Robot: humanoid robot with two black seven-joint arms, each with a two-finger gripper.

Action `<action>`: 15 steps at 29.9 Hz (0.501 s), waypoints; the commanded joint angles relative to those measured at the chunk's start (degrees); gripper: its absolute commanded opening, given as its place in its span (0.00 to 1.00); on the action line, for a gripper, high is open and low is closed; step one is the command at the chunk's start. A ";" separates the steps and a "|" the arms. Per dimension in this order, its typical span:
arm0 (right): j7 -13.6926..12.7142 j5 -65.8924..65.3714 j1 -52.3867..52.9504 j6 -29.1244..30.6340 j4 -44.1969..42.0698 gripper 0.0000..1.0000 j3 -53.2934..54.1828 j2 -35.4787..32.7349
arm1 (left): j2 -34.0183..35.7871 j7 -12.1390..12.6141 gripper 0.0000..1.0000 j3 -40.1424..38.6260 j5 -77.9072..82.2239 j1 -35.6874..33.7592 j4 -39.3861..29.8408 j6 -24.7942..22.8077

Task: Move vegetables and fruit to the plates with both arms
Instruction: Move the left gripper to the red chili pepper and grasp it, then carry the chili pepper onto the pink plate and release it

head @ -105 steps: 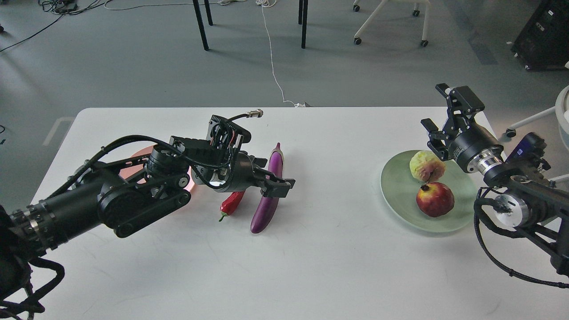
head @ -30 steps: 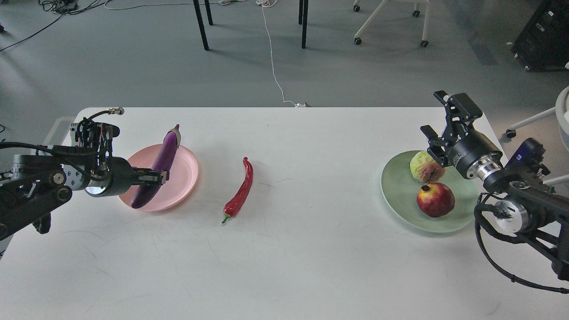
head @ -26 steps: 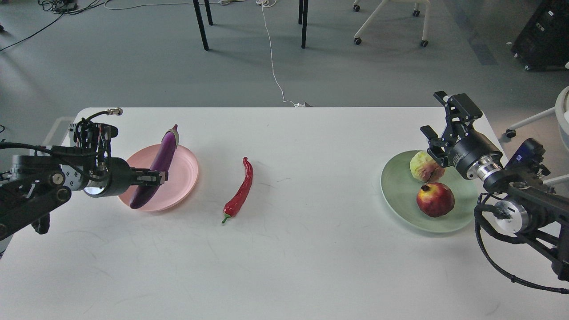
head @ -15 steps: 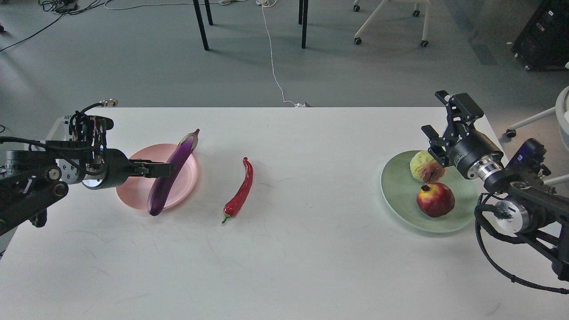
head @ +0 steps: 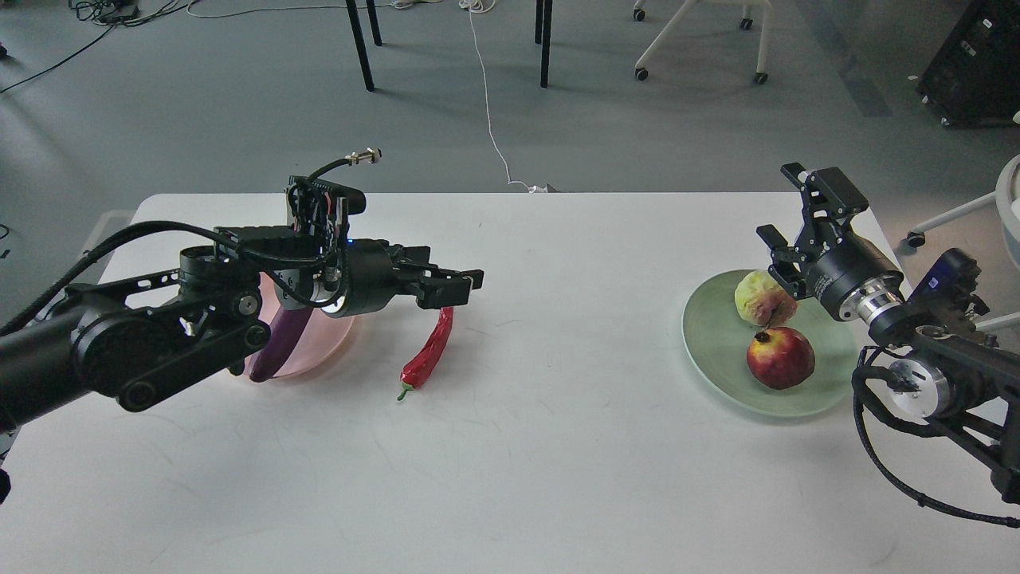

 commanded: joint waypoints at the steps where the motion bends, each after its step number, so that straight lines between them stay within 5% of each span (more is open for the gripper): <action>1: 0.00 0.00 -0.21 -0.09 0.00 0.98 0.06 0.01 | -4.07 0.36 0.95 3.17 3.65 0.39 3.88 0.31; 15: 0.00 0.00 -0.47 -0.09 -0.08 0.98 0.06 0.10 | -4.69 0.28 0.84 3.35 8.23 4.87 9.25 0.31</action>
